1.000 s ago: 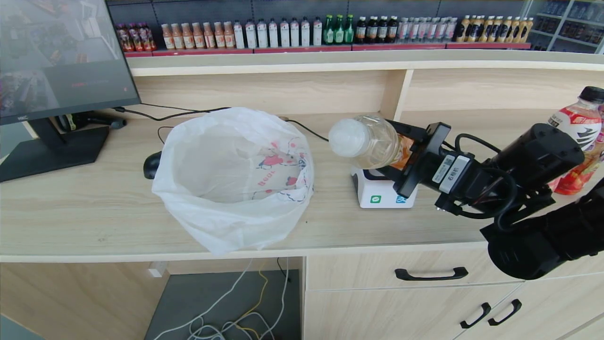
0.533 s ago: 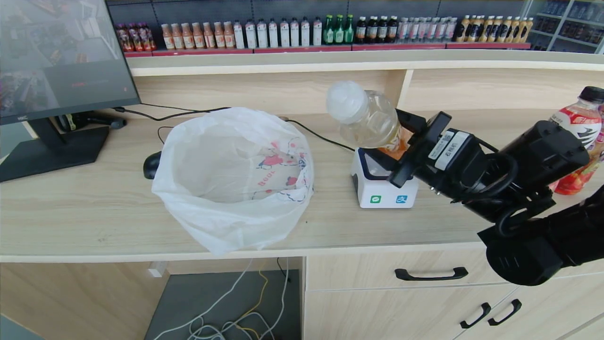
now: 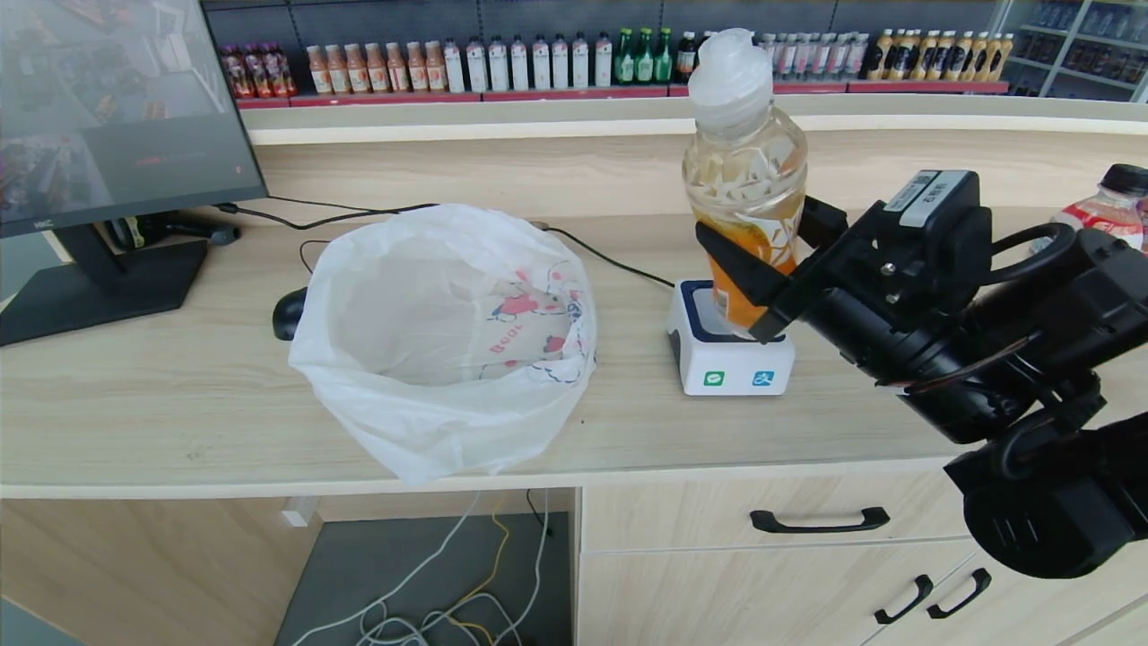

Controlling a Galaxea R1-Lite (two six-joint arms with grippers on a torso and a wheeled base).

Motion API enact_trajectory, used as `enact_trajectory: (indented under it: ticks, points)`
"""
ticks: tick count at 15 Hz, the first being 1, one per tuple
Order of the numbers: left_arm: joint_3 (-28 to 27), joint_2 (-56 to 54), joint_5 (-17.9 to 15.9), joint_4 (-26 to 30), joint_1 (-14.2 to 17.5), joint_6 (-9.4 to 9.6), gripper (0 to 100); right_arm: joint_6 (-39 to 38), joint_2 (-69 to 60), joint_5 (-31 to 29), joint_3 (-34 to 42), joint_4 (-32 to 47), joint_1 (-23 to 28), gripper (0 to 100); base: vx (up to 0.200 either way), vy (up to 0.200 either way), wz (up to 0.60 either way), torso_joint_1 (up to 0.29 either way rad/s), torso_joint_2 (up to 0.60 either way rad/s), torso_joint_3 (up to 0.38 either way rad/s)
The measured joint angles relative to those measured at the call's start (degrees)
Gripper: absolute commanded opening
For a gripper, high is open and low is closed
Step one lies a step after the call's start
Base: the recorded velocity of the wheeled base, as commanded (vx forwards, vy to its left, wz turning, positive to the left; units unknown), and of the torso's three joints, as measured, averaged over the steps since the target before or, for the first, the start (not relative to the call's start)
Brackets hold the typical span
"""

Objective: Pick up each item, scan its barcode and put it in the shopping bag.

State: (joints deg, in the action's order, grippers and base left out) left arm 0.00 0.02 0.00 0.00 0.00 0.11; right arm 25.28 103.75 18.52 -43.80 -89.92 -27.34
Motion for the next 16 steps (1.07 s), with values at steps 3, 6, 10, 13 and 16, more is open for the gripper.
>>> enact_trajectory:
  ticks: [3,6,10,13,16]
  points:
    - [0.00,0.00,0.00,0.00,0.00,0.00,100,-4.40,-1.80,-1.72,4.69,-0.07,-0.07,0,0.000,0.000,0.00,0.000,0.00,0.000]
    - [0.00,0.00,0.00,0.02,0.00,0.02,100,-9.74,-3.84,-8.47,7.14,0.06,-0.11,0,0.000,0.000,0.00,0.000,0.00,0.000]
    - [0.00,0.00,0.00,0.00,-0.05,0.05,100,-15.32,-6.18,-21.91,8.63,0.01,-1.32,0,0.000,0.000,0.00,0.000,0.00,0.000]
    - [0.00,0.00,0.00,0.00,-0.05,0.07,100,-16.66,-7.18,-25.49,7.25,-0.05,-4.16,0,0.000,0.000,0.00,0.000,0.00,0.000]
    - [0.00,0.00,0.00,0.00,0.00,0.07,100,-18.22,-7.50,-25.71,6.16,0.00,-4.29,0,0.000,0.000,0.00,0.000,0.00,0.000]
